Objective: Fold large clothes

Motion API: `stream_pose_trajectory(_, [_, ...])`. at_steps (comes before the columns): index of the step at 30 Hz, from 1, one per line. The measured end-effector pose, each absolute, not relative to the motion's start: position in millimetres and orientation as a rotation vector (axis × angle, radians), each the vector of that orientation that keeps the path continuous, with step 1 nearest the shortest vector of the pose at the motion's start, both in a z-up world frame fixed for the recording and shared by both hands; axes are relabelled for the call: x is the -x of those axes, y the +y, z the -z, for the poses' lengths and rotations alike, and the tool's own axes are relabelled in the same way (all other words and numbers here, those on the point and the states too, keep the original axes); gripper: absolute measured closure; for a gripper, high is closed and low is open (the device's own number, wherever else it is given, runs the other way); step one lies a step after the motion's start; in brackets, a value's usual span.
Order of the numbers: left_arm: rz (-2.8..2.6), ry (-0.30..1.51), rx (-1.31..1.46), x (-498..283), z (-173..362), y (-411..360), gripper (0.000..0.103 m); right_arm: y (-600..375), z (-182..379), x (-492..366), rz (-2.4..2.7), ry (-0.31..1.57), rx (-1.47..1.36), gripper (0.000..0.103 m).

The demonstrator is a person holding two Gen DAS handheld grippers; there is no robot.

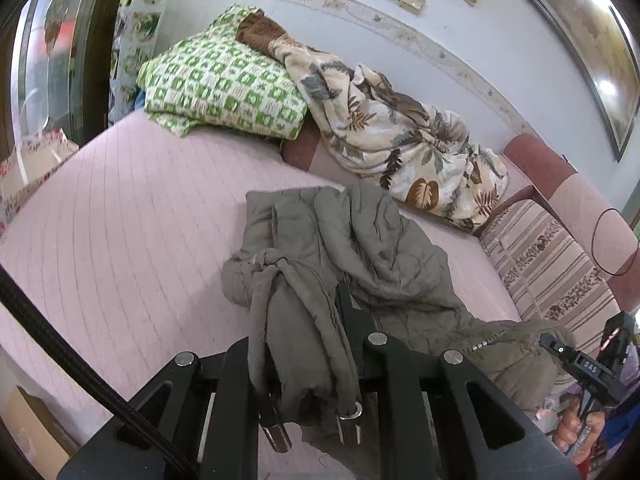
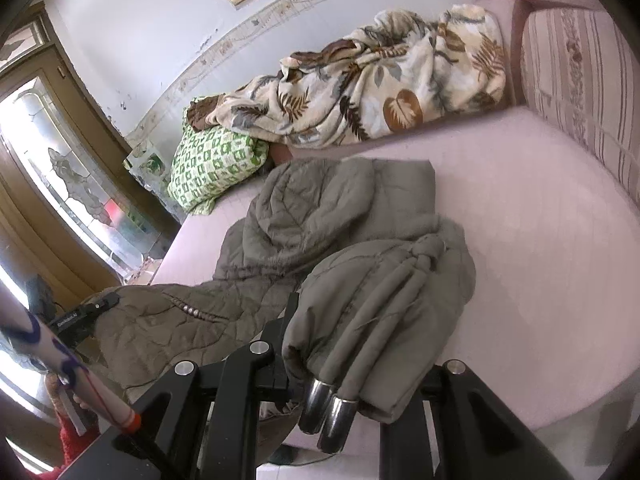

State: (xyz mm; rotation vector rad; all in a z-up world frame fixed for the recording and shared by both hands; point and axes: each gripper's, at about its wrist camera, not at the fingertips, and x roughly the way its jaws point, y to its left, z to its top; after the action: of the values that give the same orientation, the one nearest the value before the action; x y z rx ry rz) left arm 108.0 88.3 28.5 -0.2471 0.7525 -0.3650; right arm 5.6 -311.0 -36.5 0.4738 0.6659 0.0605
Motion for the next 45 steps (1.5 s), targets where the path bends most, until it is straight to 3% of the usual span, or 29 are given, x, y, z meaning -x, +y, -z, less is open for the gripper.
stream_pose_trajectory(21, [0.234,0.711,0.054,-170,-47,29,0.087,-327,9,-77,-0.01,0.616,-0.462,0.084])
stream_pose_trajectory(45, [0.147,0.712,-0.039,-204,-26,5,0.087,-337,24,-105,0.027,0.593,-0.475,0.084])
